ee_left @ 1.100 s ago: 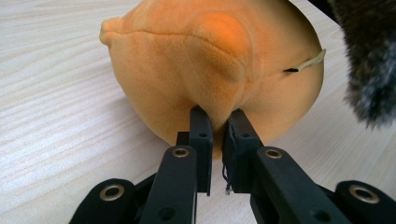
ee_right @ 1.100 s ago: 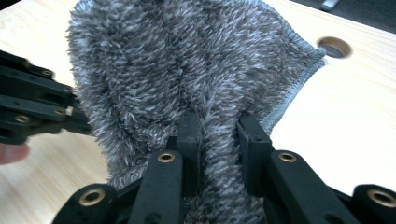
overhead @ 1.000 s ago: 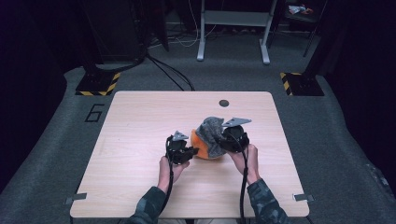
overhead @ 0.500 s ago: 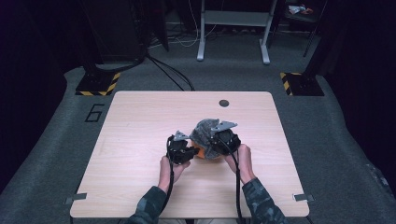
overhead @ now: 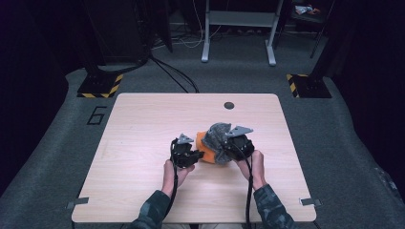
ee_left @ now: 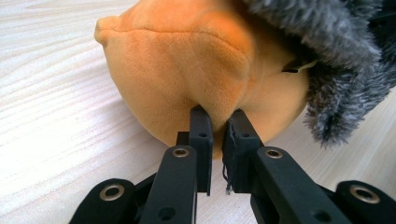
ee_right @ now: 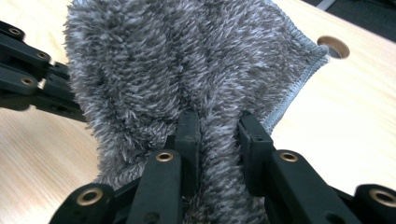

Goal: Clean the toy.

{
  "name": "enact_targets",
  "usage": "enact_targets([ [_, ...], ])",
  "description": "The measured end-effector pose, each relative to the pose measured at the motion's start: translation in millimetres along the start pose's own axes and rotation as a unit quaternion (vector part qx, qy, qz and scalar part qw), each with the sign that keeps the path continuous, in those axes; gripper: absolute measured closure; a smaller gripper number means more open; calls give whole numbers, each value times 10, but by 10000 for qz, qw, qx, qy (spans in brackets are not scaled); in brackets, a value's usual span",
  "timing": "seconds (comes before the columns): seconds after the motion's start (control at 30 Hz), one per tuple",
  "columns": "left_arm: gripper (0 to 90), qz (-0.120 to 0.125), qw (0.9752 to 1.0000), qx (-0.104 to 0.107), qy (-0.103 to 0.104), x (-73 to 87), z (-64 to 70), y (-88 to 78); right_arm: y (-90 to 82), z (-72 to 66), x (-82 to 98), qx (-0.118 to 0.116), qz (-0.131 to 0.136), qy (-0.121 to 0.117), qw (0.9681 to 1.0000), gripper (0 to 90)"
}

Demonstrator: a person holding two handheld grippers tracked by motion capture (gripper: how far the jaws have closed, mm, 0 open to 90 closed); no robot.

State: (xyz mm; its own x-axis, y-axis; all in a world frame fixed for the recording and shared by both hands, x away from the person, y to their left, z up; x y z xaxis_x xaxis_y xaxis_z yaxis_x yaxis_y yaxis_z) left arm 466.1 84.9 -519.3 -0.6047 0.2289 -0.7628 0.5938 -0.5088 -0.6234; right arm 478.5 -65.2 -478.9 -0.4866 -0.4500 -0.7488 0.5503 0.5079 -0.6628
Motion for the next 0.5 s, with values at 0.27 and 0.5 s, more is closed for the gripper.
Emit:
enact_targets([
  [0.27, 829, -22, 10000, 38, -31, 3, -12, 5, -35, 190, 181, 64, -100, 281, 9995, 731],
  [0.5, 828, -24, 10000, 39, -21, 7, -23, 8, 24, 363, 391, 217, -239, 595, 9977, 732],
])
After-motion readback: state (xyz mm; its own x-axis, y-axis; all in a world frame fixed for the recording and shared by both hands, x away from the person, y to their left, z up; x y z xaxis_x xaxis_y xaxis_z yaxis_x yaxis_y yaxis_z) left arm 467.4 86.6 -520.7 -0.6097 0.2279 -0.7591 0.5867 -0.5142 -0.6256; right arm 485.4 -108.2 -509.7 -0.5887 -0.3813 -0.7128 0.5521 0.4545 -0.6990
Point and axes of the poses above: each handheld gripper's, and its own axes: y roughly forward along the jaws, x roughly out of its underside, z roughly to its right, the point moved 7 cm from there along y, roughly forward along the jaws, and after that the axes turned 8 degrees about -x, right-handed, at the moved point
